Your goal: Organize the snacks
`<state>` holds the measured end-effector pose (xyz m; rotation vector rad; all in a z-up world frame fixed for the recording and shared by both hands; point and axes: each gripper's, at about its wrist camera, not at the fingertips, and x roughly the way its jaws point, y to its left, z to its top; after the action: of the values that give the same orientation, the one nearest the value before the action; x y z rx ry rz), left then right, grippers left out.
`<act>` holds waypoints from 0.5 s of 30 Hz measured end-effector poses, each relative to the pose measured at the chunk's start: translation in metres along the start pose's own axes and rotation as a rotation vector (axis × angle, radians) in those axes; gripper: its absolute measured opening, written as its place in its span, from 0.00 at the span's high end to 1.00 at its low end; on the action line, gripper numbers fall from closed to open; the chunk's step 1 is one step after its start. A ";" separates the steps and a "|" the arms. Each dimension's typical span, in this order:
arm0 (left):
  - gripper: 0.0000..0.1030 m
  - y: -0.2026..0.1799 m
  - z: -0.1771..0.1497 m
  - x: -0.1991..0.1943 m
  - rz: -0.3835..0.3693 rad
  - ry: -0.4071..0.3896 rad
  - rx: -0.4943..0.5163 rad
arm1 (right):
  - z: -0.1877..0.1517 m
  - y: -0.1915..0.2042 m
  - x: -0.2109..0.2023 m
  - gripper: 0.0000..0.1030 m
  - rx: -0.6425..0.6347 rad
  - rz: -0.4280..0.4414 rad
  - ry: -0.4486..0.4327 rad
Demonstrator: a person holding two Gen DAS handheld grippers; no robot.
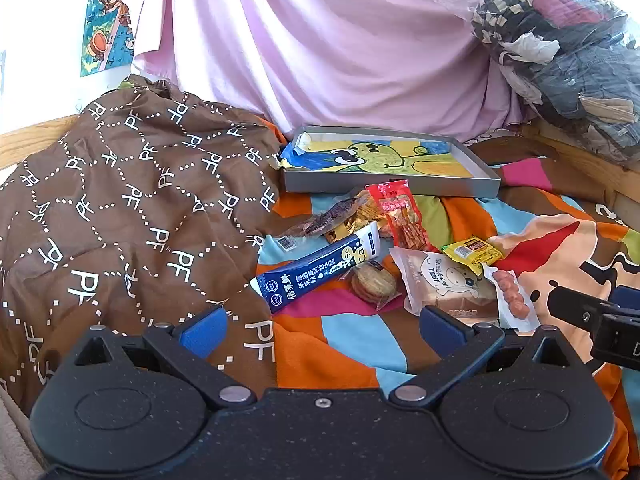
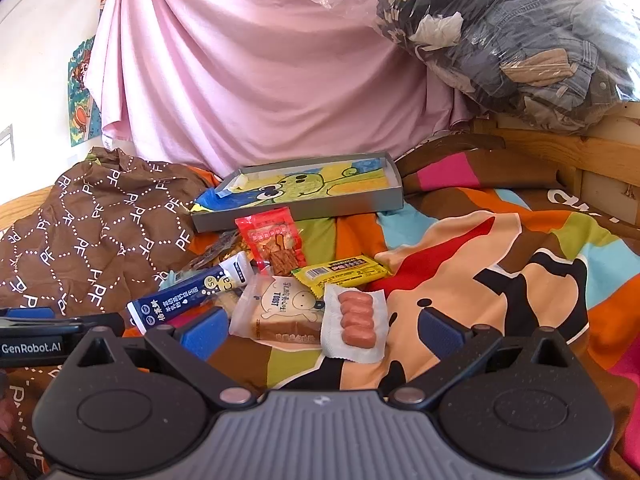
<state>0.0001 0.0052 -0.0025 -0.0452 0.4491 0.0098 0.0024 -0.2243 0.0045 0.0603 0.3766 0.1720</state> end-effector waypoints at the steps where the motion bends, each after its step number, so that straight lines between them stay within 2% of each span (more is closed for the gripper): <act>1: 0.01 0.000 0.000 0.000 0.000 0.000 0.000 | 0.000 0.000 -0.001 0.00 0.002 0.002 -0.004; 15: 0.01 -0.002 -0.001 0.002 0.003 0.013 -0.001 | 0.000 -0.002 0.000 0.00 0.008 -0.001 0.000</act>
<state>0.0014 0.0030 -0.0037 -0.0455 0.4623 0.0124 0.0024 -0.2259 0.0048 0.0677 0.3777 0.1696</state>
